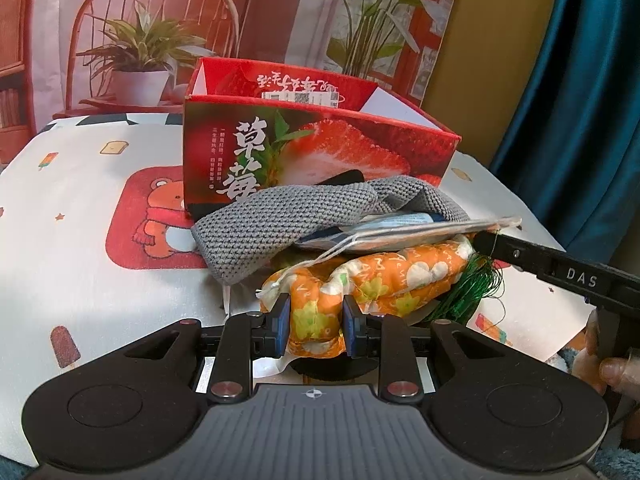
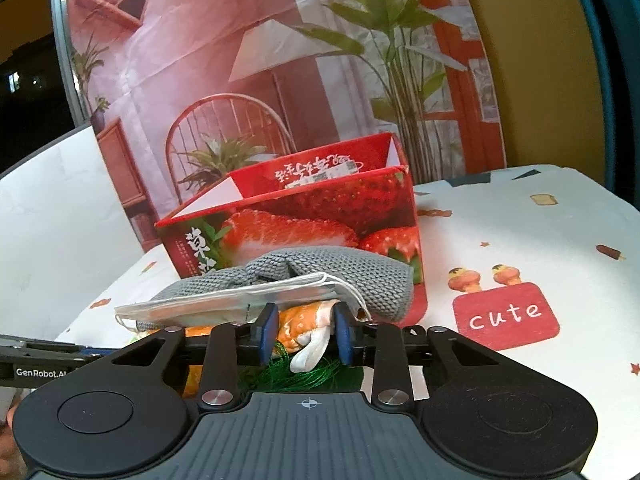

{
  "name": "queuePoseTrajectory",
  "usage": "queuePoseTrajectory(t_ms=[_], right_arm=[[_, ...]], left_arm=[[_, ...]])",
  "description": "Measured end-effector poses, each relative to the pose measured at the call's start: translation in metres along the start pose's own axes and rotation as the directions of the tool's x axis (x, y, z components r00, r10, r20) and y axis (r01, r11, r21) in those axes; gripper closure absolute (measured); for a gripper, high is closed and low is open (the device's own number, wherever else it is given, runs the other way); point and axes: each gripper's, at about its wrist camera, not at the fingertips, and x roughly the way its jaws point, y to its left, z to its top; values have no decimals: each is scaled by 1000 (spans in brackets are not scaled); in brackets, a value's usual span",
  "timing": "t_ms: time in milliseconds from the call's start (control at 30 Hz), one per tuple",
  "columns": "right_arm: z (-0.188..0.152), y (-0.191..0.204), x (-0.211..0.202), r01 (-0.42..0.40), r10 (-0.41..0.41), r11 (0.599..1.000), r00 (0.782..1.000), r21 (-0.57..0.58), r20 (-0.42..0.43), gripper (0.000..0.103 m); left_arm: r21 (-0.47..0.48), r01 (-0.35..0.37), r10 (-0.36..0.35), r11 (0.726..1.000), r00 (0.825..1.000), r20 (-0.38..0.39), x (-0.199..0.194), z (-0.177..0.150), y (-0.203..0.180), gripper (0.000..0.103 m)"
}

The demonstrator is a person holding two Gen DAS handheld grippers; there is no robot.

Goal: Organize soft objects
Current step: 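Close the left gripper on the orange floral pouch while the right gripper grasps it too, then lift the orange floral pouch with both grippers and lower it into the box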

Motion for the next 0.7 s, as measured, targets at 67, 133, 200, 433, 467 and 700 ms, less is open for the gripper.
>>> queuePoseTrajectory(t_ms=[67, 133, 200, 433, 467, 700], right_arm=[[2, 1, 0, -4, 3, 1000, 1000, -12, -8, 84], [7, 1, -2, -16, 16, 1000, 1000, -13, -10, 86], [13, 0, -5, -27, 27, 1000, 1000, -8, -3, 86], [40, -1, -13, -66, 65, 998, 997, 25, 33, 86], [43, -1, -14, -72, 71, 997, 997, 33, 38, 86], [67, -5, -23, -106, 101, 992, 992, 71, 76, 86]], left_arm=[[1, 1, -1, 1000, 1000, 20, -3, 3, 0, 78], [1, 7, -7, 1000, 999, 44, -7, 6, 0, 79], [9, 10, -11, 1000, 998, 70, -11, 11, -1, 80], [14, 26, -28, 1000, 990, 140, -24, 33, -4, 80], [10, 31, -32, 999, 988, 148, -26, 37, -5, 80], [5, 55, -55, 998, 980, 190, -43, 53, -12, 80]])
